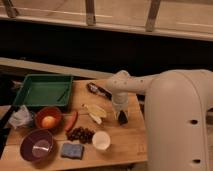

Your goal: Wipe table surface with eraser

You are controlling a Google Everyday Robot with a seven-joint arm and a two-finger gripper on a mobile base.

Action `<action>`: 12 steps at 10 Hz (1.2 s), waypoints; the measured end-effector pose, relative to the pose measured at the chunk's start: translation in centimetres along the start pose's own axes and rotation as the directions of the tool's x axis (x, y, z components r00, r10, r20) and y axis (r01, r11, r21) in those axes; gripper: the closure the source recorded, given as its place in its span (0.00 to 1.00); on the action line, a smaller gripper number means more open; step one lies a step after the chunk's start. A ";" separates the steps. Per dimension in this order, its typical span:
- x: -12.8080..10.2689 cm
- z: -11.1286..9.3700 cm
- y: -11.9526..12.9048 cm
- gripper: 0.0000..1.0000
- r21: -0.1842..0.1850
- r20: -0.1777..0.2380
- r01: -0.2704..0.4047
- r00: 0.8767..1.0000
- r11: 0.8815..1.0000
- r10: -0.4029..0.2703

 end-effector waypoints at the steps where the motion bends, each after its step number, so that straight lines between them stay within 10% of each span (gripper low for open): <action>1: 0.9 0.1 0.6 0.86 0.000 -0.006 0.018 1.000 1.000 -0.018; 6: 5.8 1.3 -5.0 0.86 0.041 -0.041 -0.075 0.996 0.996 0.077; 12: 2.1 0.5 -4.8 0.86 0.077 -0.016 -0.066 0.998 0.995 0.068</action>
